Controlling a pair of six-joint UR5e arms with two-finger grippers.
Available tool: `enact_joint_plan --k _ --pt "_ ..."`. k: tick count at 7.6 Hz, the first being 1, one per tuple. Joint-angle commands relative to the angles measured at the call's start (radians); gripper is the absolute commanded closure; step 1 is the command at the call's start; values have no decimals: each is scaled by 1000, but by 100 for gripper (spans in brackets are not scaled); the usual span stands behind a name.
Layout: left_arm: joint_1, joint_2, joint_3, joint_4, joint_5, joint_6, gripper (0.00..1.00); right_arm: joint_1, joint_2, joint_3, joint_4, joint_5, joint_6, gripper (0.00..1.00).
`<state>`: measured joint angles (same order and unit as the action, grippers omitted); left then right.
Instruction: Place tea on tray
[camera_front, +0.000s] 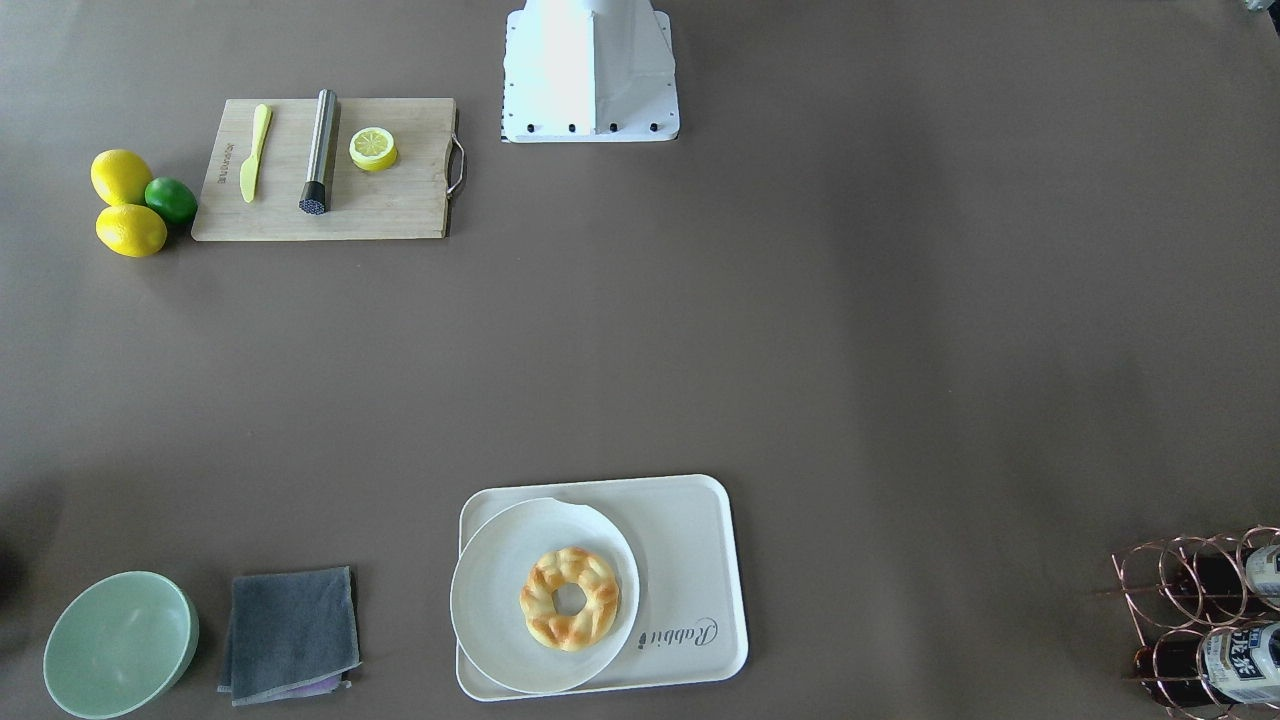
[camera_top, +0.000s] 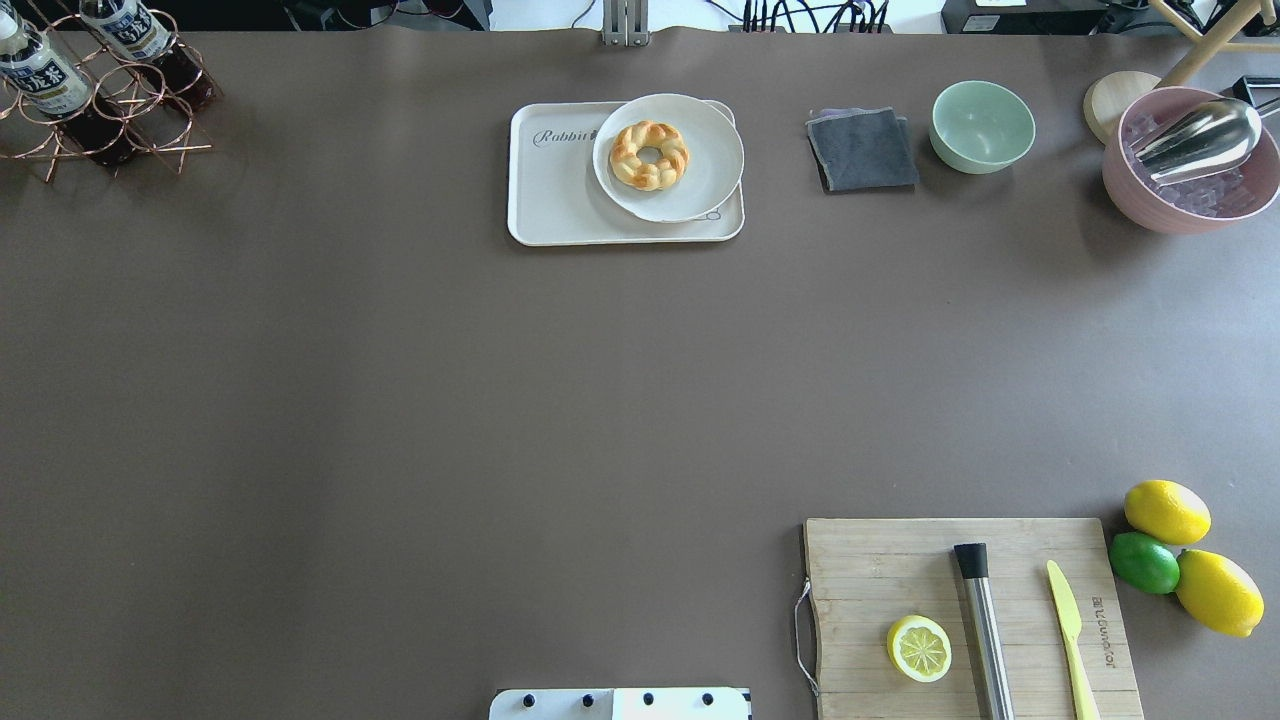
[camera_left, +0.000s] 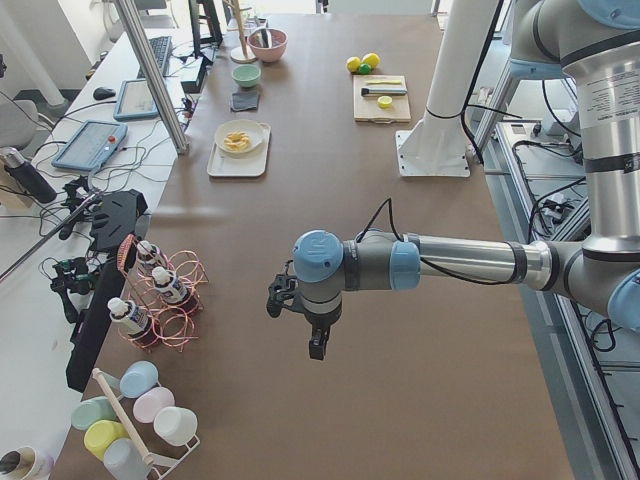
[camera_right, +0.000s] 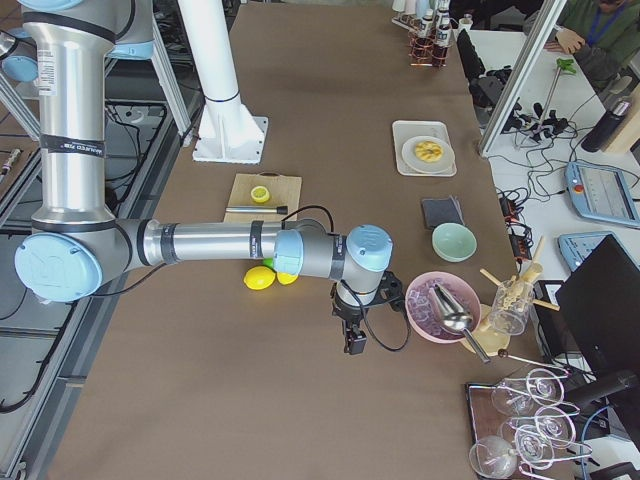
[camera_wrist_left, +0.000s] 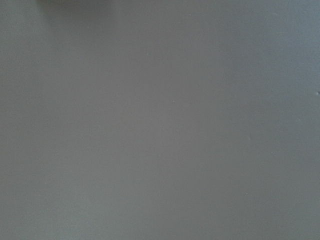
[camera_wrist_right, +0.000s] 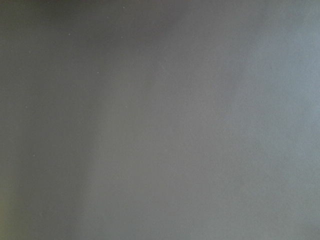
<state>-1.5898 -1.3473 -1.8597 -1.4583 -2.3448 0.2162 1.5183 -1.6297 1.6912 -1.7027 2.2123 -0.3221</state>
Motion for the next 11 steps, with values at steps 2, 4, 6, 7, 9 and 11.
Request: enact_joint_plan --k 2,4,6,7,9,11 --pt "-1 -78 7 -13 1 -9 2 0 -1 -1 0 4 0 0" --pt "-4 -143 71 -157 -1 -6 2 8 -13 2 0 7 -2 0" --pt "-18 -101 82 -282 -43 -11 2 14 -30 18 -2 7 -3 0" --pt "-42 -99 85 -284 -60 -6 2 16 -32 18 -2 7 -3 0" --pt "-47 -131 91 -307 -56 -17 2 16 -33 21 1 1 -3 0" --pt "-45 -199 129 -373 -54 -189 2 17 -28 65 3 1 0 0"
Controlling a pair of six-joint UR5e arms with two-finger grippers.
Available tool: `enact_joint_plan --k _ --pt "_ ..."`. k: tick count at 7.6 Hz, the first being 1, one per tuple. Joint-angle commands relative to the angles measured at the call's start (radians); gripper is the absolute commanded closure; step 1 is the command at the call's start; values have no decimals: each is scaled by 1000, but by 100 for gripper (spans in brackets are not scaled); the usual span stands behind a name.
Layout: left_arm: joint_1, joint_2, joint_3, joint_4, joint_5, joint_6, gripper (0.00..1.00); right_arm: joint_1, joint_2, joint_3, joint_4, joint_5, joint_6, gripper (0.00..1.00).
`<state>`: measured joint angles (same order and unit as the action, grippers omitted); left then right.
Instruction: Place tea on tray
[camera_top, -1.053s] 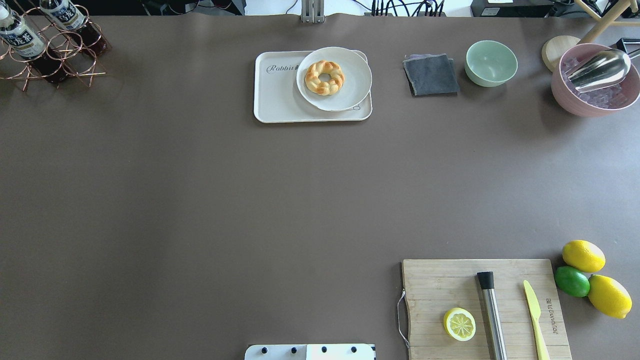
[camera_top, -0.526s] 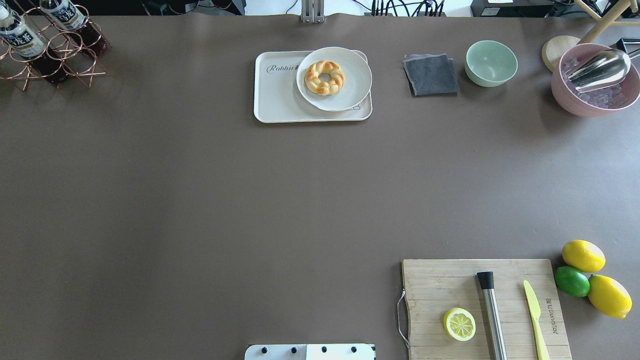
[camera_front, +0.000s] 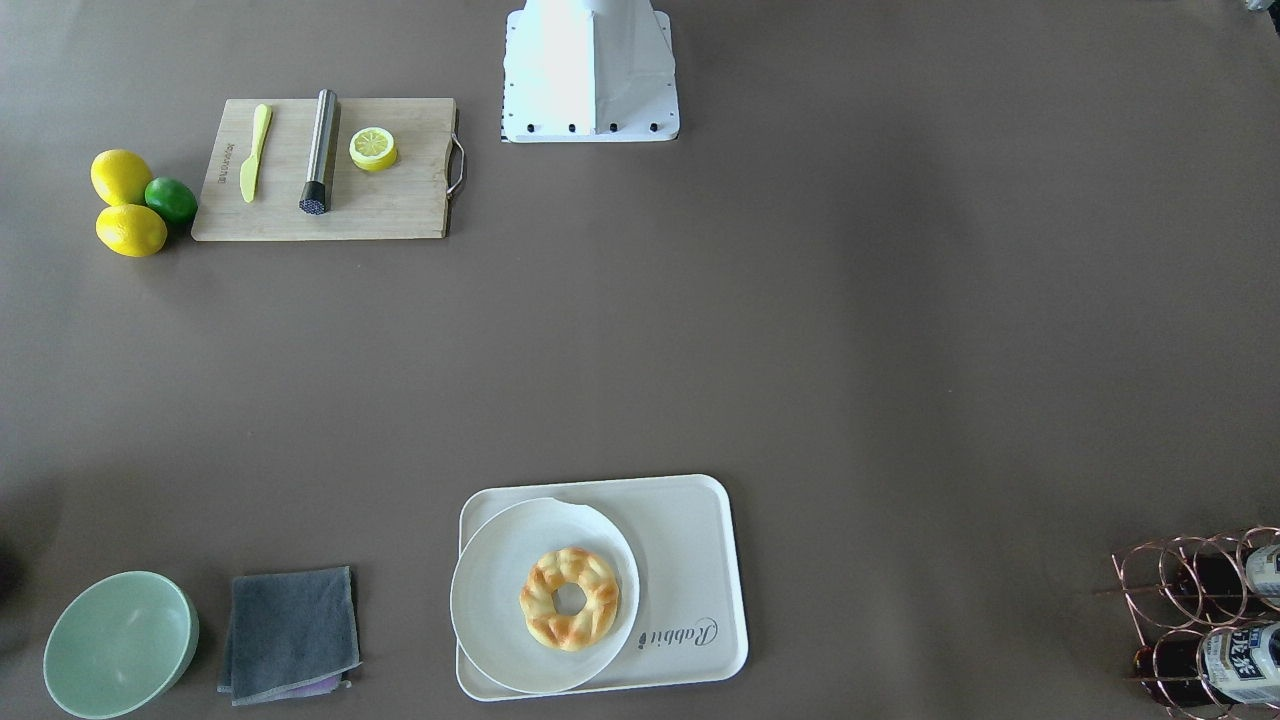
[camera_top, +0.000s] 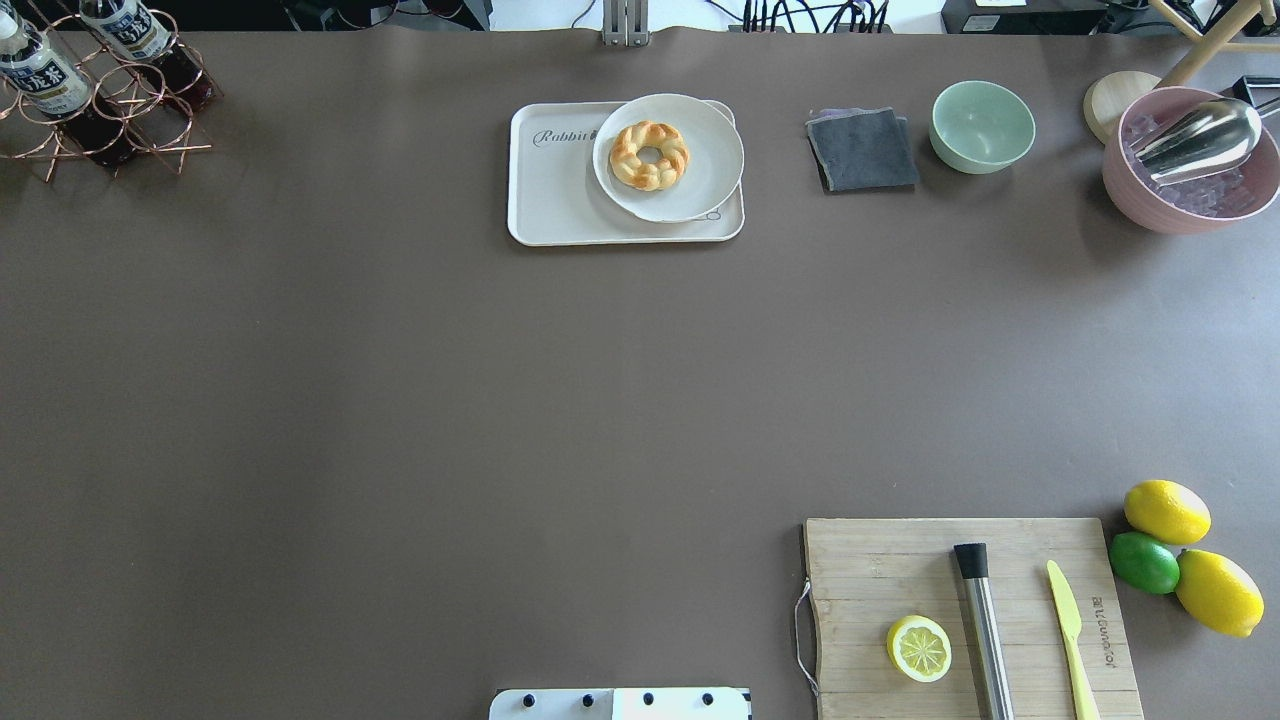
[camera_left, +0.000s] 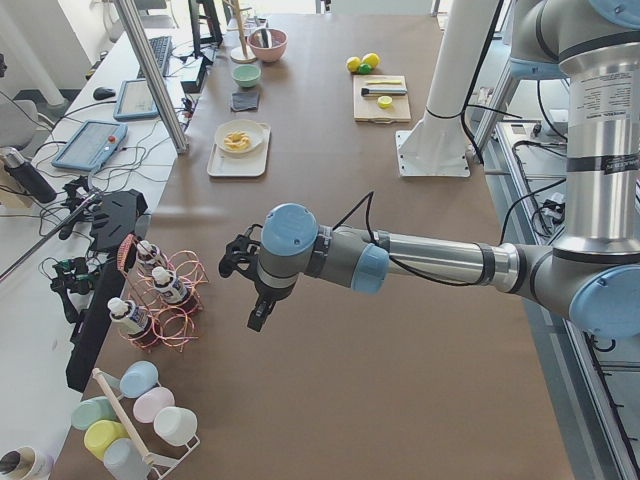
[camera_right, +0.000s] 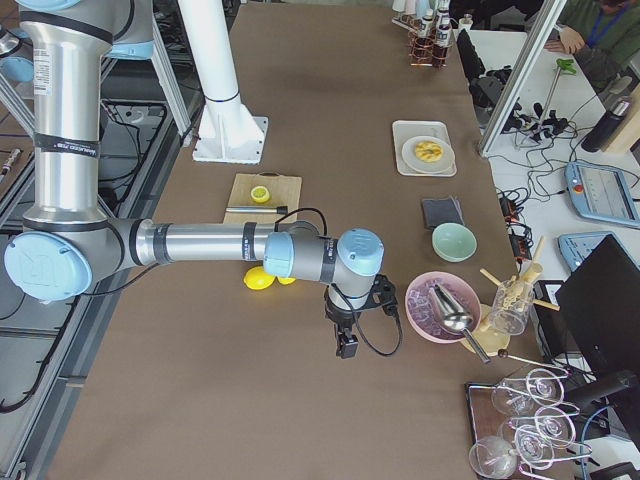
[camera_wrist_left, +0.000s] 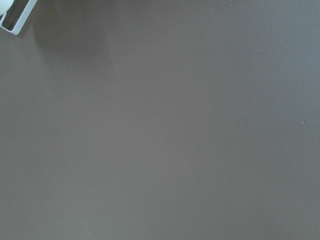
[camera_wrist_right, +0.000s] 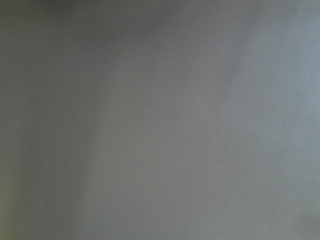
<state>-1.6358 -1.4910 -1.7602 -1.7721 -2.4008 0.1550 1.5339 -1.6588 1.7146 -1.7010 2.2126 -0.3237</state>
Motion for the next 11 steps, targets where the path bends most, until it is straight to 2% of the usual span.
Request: enact_joint_plan --k 1,2,3,4,5,7,8,9,10,11 --pt "1 -95 54 -100 2 -199 2 17 14 57 3 -2 6 0" --pt "4 -135 86 -148 5 -271 2 32 17 63 7 15 9 0" --pt "4 -165 125 -205 6 -332 3 32 20 69 29 72 9 0" --pt "8 -185 154 -264 6 -394 3 40 28 66 93 103 21 0" --pt "42 -201 175 -330 35 -461 3 43 34 72 104 133 73 0" --pt "149 -219 215 -459 223 -610 3 45 30 74 107 133 74 0" --pt "172 -271 310 -531 285 -621 3 48 31 73 107 131 71 0" --pt "191 -338 432 -623 337 -624 3 48 33 73 107 128 69 0" --pt "200 -385 491 -656 362 -652 3 48 33 73 116 128 75 0" --pt "215 -396 498 -661 364 -684 13 48 33 73 118 128 77 0"
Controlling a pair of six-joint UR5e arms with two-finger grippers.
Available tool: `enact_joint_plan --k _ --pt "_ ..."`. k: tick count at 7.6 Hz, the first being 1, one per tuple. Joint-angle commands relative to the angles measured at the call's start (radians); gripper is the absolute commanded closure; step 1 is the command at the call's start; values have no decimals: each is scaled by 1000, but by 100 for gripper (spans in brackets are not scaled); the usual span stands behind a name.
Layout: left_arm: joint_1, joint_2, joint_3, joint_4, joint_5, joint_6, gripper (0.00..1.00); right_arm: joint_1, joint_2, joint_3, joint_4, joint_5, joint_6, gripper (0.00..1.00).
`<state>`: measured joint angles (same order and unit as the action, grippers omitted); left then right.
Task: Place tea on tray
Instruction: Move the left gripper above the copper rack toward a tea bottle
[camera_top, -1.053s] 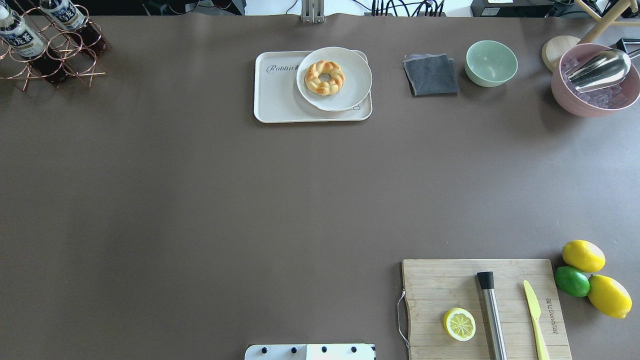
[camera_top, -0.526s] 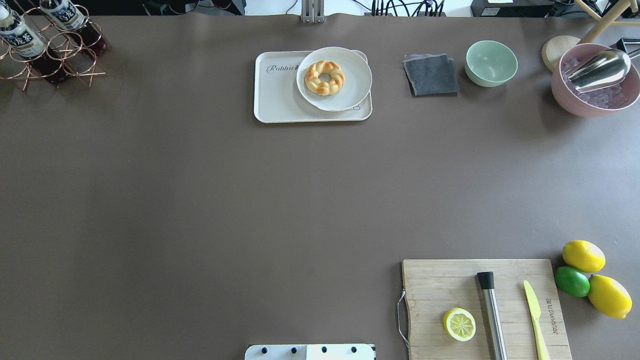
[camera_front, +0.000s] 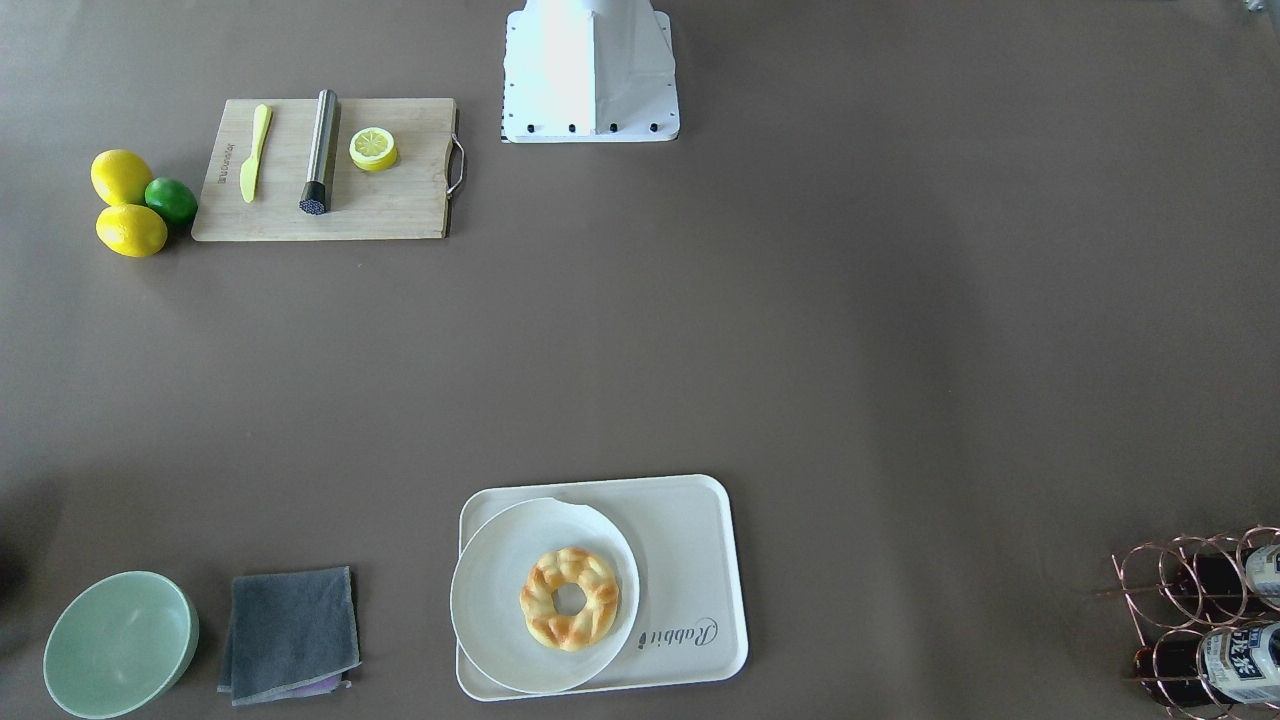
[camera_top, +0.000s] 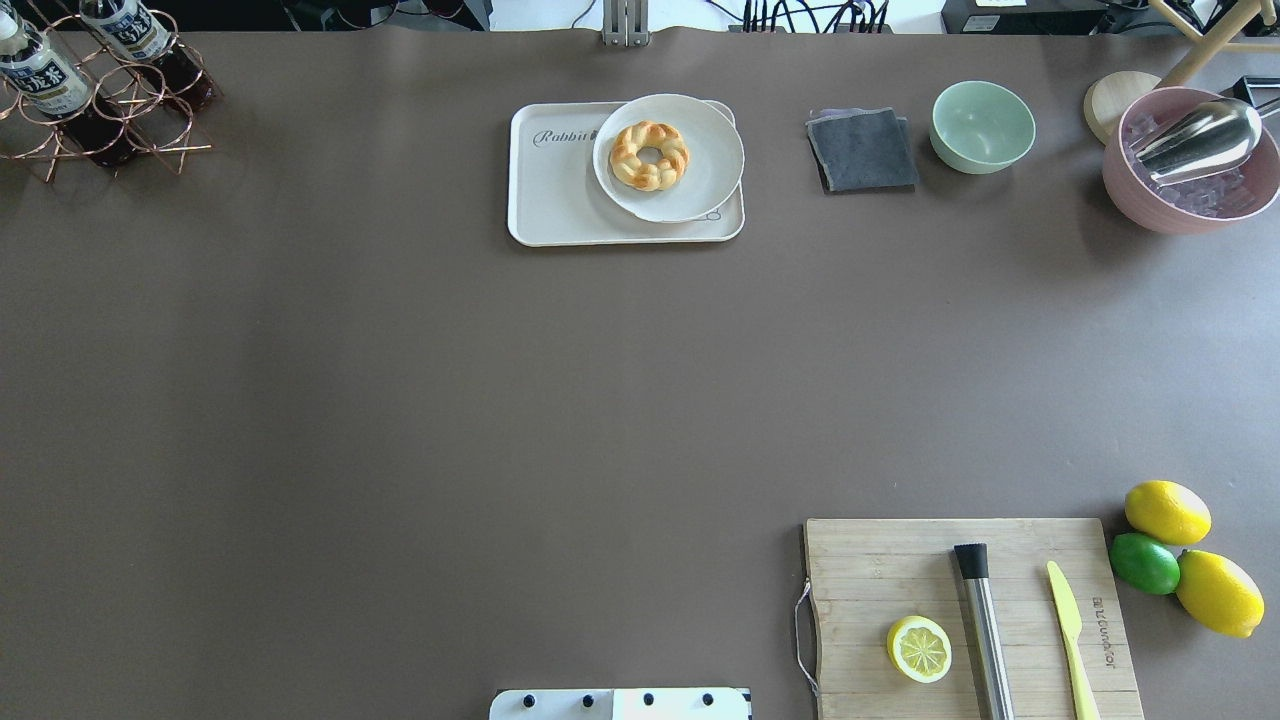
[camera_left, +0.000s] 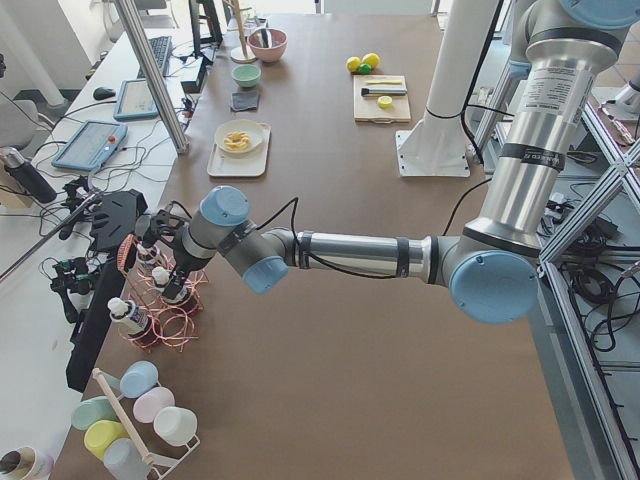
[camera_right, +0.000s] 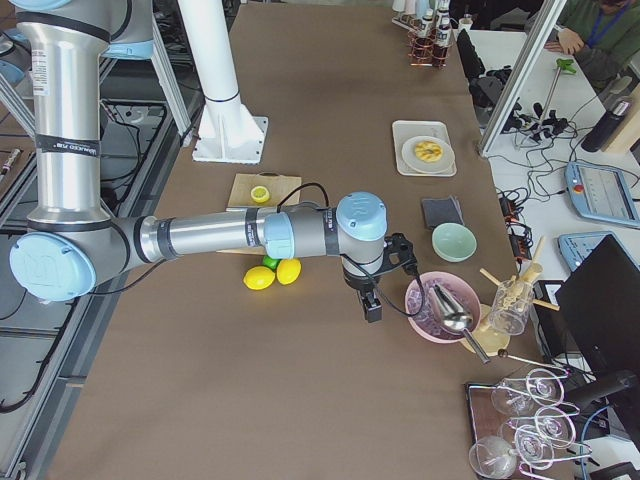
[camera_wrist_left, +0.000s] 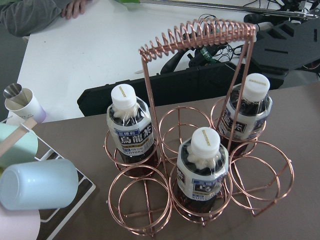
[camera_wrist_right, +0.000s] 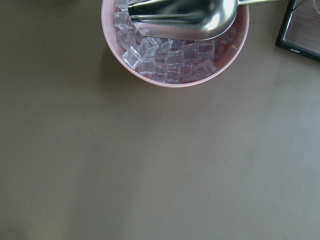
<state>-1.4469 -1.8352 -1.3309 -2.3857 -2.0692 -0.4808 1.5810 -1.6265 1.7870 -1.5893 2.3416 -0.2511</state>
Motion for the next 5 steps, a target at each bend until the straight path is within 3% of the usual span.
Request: enact_joint_plan --k 1,3,5 --pt "51 -52 81 -90 32 -82 28 1 1 0 6 -2 4 0" --pt "111 -53 137 -212 101 -145 30 1 2 0 8 -2 4 0" --pt "112 -61 137 -214 107 -145 30 1 2 0 8 -2 4 0"
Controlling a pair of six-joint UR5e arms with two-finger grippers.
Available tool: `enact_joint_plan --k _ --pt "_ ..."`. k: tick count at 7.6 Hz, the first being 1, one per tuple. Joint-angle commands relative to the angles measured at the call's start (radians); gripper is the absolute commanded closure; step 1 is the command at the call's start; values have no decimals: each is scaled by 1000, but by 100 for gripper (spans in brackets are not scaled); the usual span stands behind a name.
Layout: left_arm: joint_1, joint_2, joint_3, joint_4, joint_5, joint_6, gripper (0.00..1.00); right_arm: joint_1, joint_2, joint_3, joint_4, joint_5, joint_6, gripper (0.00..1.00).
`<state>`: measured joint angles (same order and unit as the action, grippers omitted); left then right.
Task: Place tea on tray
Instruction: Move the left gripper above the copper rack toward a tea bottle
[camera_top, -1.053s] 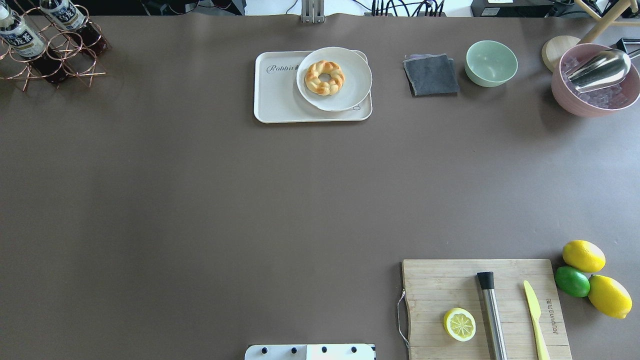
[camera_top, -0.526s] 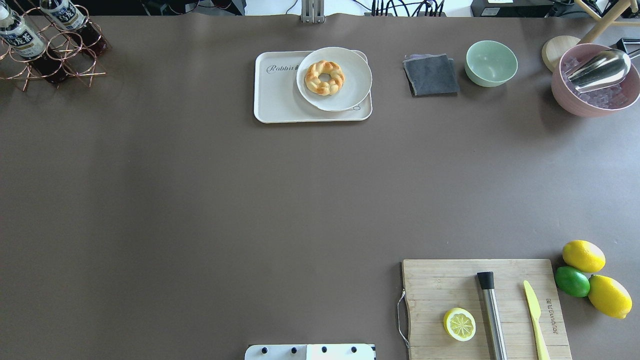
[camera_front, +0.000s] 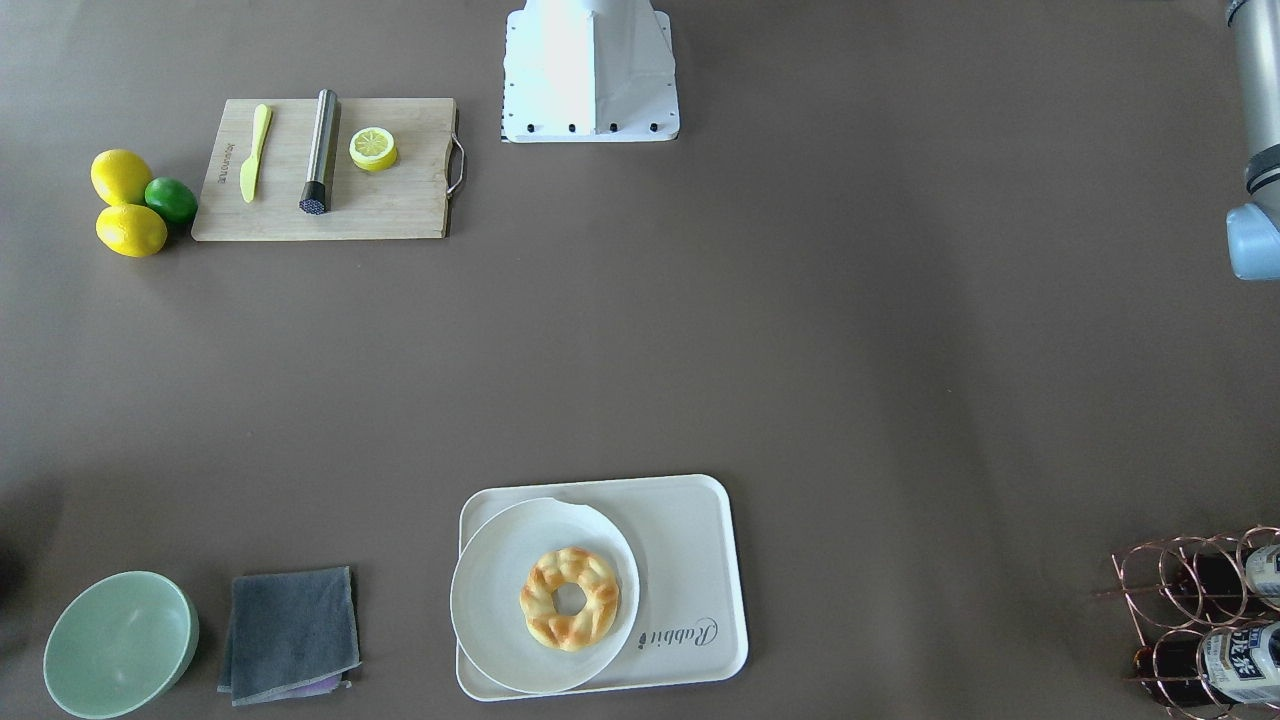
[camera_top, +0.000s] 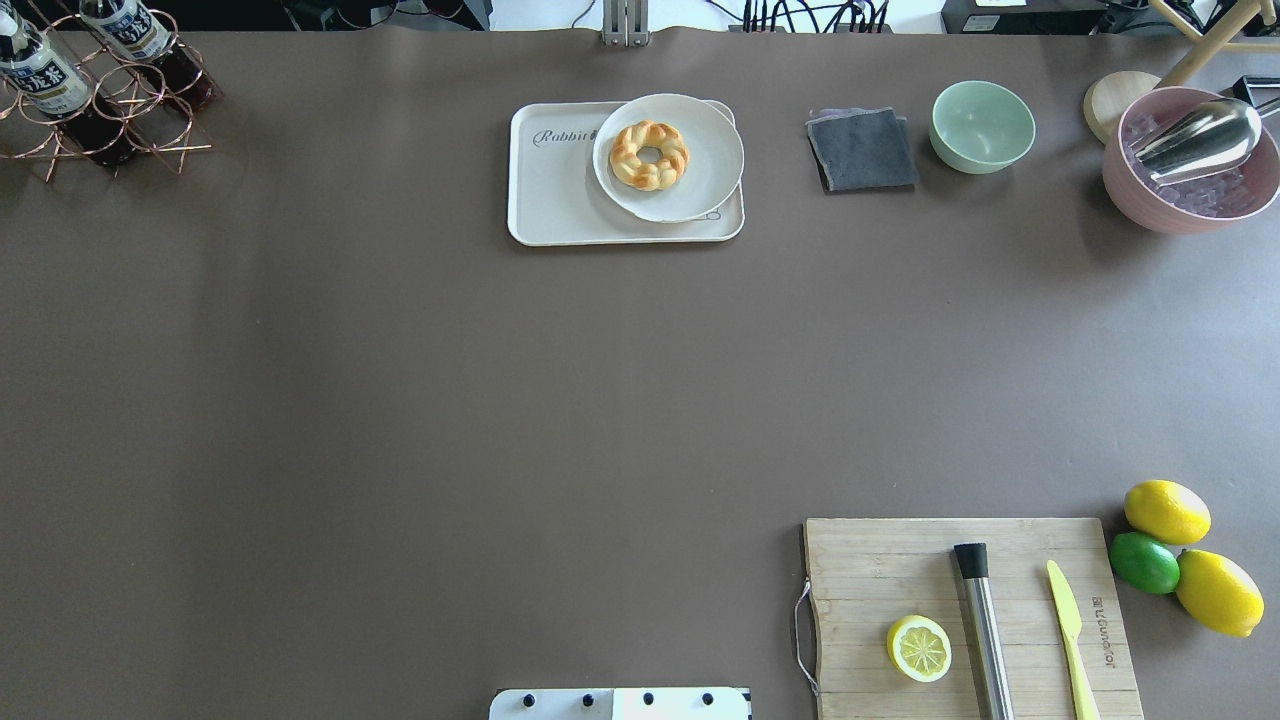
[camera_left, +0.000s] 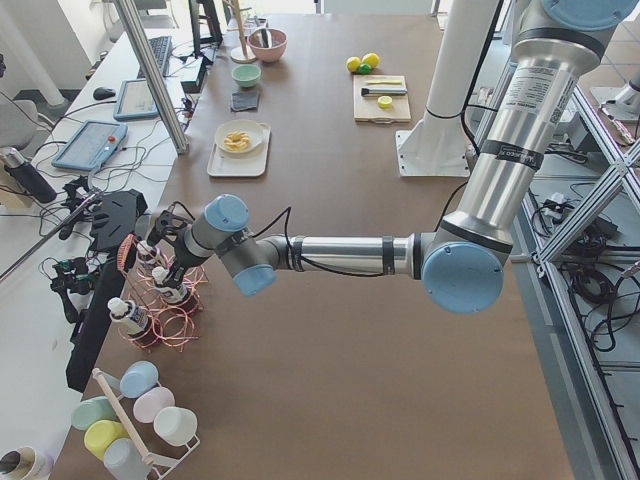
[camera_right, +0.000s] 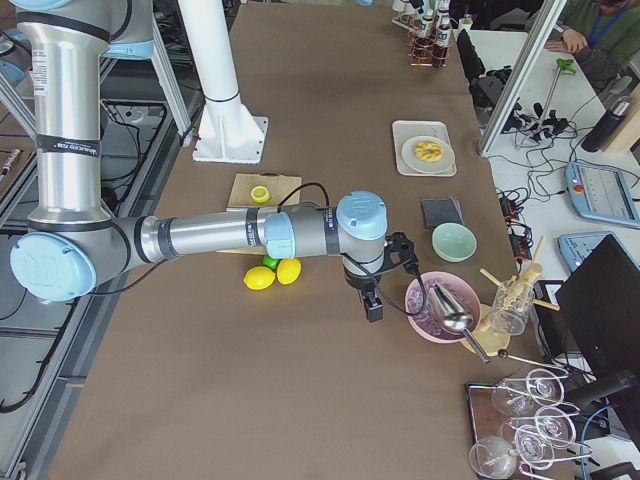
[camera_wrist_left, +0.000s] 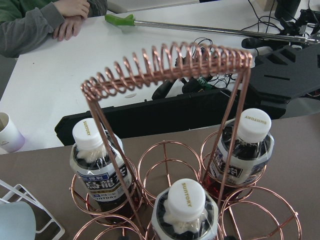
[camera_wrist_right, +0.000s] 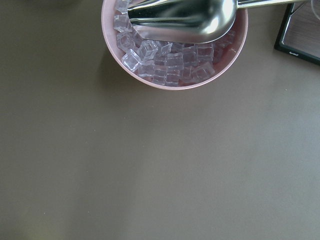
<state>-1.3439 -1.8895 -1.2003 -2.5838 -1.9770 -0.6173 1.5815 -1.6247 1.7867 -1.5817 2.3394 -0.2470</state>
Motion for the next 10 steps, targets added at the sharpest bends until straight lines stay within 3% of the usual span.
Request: enact_joint_plan --k 1,2,5,7,10 --pt "3 -20 7 -16 24 -9 30 2 2 0 0 0 0 0" --pt "5 -29 13 -16 71 -10 30 2 6 0 0 0 2 0" --pt "3 -62 77 -36 83 -10 30 2 6 0 0 0 2 0" --pt "3 -78 155 -119 93 -24 30 2 8 -3 0 0 2 0" --pt "6 -105 159 -127 95 -88 30 2 17 -4 0 -2 2 0"
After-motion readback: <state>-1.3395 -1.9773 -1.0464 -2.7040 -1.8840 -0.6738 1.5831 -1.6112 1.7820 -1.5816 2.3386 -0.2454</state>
